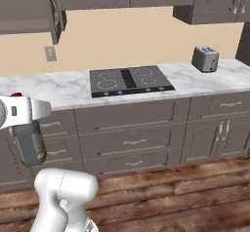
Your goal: Get the candle and the liquor from the cabinet and move them to the dining counter.
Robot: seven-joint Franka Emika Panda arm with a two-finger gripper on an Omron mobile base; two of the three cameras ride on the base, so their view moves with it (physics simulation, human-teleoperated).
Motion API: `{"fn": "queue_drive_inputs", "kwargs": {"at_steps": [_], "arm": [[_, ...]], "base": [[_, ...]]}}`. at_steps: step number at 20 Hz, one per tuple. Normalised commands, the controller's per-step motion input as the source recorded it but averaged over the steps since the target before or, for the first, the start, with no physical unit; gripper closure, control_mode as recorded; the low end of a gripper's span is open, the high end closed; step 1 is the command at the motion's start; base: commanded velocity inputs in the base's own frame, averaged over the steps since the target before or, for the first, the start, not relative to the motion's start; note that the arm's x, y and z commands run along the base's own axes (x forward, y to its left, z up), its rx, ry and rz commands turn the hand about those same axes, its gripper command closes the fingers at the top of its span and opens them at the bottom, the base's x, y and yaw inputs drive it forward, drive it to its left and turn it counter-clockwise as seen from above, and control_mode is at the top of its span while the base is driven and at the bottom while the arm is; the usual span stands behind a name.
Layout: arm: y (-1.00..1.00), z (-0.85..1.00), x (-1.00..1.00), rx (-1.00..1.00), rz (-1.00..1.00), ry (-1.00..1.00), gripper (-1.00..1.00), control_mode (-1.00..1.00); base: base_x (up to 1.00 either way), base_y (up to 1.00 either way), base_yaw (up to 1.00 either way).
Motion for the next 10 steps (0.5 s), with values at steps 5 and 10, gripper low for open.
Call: {"fn": "queue_drive_inputs", "kwargs": {"at_steps": [5,10], "arm": [[0.0,0.0,0.0,0.0,0.0,0.0,1.0,1.0],[0.0,0.0,0.0,0.0,0.0,0.0,1.0,1.0]], "base": [[-0.16,-0.96,-0.28],[-0.24,-0.98,-0.31]]}}
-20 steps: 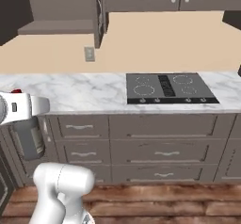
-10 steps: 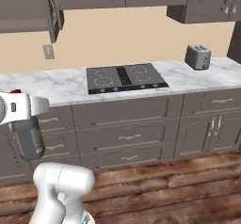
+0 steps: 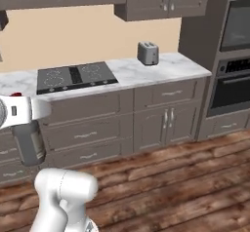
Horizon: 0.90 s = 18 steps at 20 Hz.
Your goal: Get the candle and the liquor from the cabinet and move them to the dining counter.
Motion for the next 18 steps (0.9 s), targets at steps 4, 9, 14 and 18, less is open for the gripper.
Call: {"fn": "queue_drive_inputs", "kwargs": {"at_steps": [4,9,14,18], "arm": [[0.0,0.0,0.0,0.0,0.0,0.0,1.0,1.0],[0.0,0.0,0.0,0.0,0.0,0.0,1.0,1.0],[0.0,0.0,0.0,0.0,0.0,0.0,1.0,1.0],[0.0,0.0,0.0,0.0,0.0,0.0,1.0,1.0]], "base": [[-0.31,-0.89,-0.37],[-0.31,-0.76,-0.39],[-0.37,-0.63,-0.42],[-0.3,-0.68,-0.43]]}}
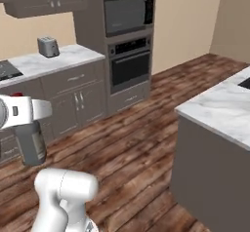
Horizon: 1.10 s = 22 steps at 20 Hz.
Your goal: Get the candle and the liquor from the cabinet and move them to the dining counter.
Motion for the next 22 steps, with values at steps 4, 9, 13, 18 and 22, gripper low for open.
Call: {"fn": "queue_drive_inputs", "kwargs": {"at_steps": [4,9,13,18,22], "arm": [[0.0,0.0,0.0,0.0,0.0,0.0,1.0,1.0],[0.0,0.0,0.0,0.0,0.0,0.0,1.0,1.0],[0.0,0.0,0.0,0.0,0.0,0.0,1.0,1.0],[0.0,0.0,0.0,0.0,0.0,0.0,1.0,1.0],[0.0,0.0,0.0,0.0,0.0,0.0,1.0,1.0]], "base": [[-0.24,-0.69,-0.43],[-0.17,-0.7,-0.42],[-0.01,-0.89,-0.36],[0.0,-1.0,-0.26],[0.0,-1.0,-0.22]]}}
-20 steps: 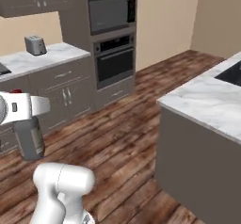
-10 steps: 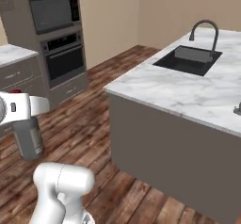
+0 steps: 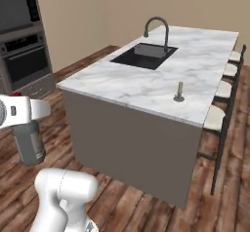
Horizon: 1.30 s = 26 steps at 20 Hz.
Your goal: Get the candle and the liquor from the cabinet and move them to the dining counter.
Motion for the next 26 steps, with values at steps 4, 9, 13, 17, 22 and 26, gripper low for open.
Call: {"fn": "queue_drive_inputs", "kwargs": {"at_steps": [4,9,13,17,22,26], "arm": [[0.0,0.0,0.0,0.0,0.0,0.0,1.0,1.0],[0.0,0.0,0.0,0.0,0.0,0.0,1.0,1.0],[0.0,0.0,0.0,0.0,0.0,0.0,1.0,1.0],[0.0,0.0,0.0,0.0,0.0,0.0,1.0,1.0],[0.0,0.0,0.0,0.0,0.0,0.0,1.0,1.0],[0.0,0.0,0.0,0.0,0.0,0.0,1.0,1.0]], "base": [[0.05,-1.0,-0.16],[0.2,-1.0,-0.1],[0.37,-1.0,-0.08],[0.37,-1.0,-0.03],[0.5,-1.0,0.0],[0.62,-1.0,0.0]]}}
